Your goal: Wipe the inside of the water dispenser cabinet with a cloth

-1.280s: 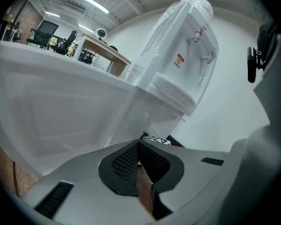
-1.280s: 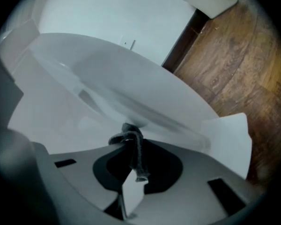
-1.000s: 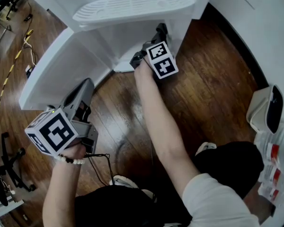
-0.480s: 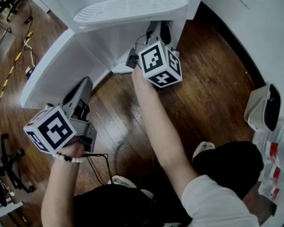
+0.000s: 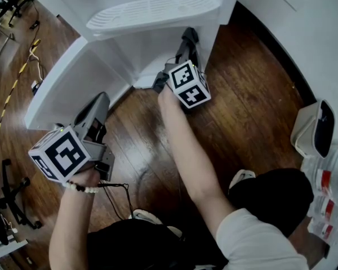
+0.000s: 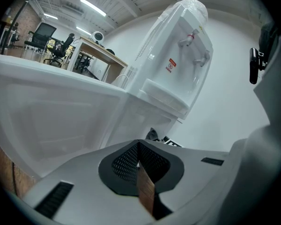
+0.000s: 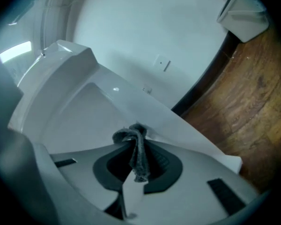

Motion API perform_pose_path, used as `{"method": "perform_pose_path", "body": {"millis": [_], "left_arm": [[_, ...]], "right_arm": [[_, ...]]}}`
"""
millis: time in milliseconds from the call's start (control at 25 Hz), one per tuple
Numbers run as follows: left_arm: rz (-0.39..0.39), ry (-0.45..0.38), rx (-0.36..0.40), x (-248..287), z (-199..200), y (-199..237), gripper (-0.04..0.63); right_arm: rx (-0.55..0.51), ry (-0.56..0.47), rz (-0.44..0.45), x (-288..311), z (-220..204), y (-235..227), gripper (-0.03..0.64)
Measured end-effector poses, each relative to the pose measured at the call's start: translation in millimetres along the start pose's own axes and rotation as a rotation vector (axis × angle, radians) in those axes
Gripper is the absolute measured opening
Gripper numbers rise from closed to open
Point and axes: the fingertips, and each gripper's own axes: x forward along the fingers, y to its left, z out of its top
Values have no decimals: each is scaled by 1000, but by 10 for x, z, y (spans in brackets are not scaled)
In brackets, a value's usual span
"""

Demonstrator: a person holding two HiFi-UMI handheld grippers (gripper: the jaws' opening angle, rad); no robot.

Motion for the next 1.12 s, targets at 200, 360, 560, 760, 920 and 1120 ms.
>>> {"method": "perform_pose_path", "body": {"millis": [200, 360, 560, 760, 920, 1120], "left_arm": [[0, 8, -4, 25, -17, 5, -3], [-2, 5, -6, 38, -8, 2, -3], [1, 4, -11, 42, -7, 5, -3], [-8, 5, -4, 53, -1, -26, -3], [-10, 4, -7, 51, -10, -41, -3], [-12, 5, 0, 51, -4, -86, -3]], "right_arm": [[21, 66, -116, 37, -290, -483, 46], [88, 115, -214, -9, -526, -896, 46], [122, 145, -248, -76, -628, -1087, 46], [28, 93, -52, -214, -213, -415, 44], [-63, 14, 104, -337, 194, 179, 44], [-66, -23, 232, -375, 536, 683, 44]]}}
